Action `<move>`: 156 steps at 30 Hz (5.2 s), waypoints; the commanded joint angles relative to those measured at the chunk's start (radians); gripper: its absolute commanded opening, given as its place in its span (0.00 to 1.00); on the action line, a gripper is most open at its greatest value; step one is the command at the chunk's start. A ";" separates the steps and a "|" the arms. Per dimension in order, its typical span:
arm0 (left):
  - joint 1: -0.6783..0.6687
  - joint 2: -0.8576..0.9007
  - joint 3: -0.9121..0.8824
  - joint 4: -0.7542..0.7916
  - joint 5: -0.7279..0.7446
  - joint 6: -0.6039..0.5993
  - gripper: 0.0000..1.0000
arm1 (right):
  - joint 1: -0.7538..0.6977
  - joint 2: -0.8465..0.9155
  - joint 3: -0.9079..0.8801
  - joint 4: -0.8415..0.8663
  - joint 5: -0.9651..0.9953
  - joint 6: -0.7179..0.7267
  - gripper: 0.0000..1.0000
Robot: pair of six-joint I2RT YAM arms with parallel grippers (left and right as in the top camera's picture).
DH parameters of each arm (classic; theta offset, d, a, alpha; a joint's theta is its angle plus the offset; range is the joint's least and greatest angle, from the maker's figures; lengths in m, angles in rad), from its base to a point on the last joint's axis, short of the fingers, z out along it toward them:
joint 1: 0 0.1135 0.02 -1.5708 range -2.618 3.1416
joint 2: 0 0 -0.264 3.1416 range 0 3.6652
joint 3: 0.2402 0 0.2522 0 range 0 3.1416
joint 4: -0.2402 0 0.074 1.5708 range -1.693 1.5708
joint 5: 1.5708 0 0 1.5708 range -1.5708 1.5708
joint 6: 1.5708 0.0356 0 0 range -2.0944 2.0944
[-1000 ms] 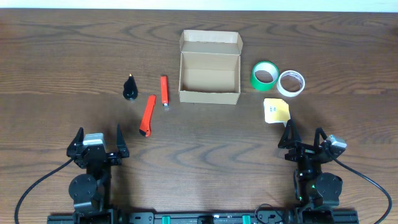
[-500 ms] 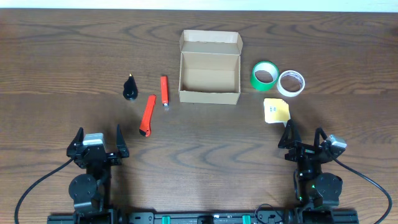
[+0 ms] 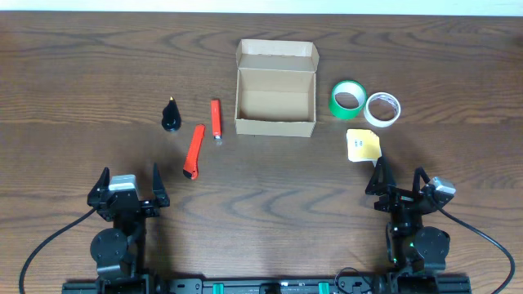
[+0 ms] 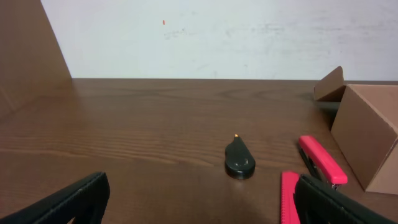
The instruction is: Pack container
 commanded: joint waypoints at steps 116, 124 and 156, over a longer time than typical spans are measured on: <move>0.005 1.376 1.243 -0.677 -0.085 0.161 0.95 | 0.082 2.118 1.765 -0.813 0.016 -0.264 0.85; 0.005 1.376 1.243 -0.677 -0.085 0.161 0.95 | 0.080 2.147 1.764 -0.764 0.023 -0.264 0.83; 0.005 1.376 1.243 -0.677 -0.085 0.161 0.95 | 0.061 2.279 1.783 -0.745 0.043 -0.263 0.01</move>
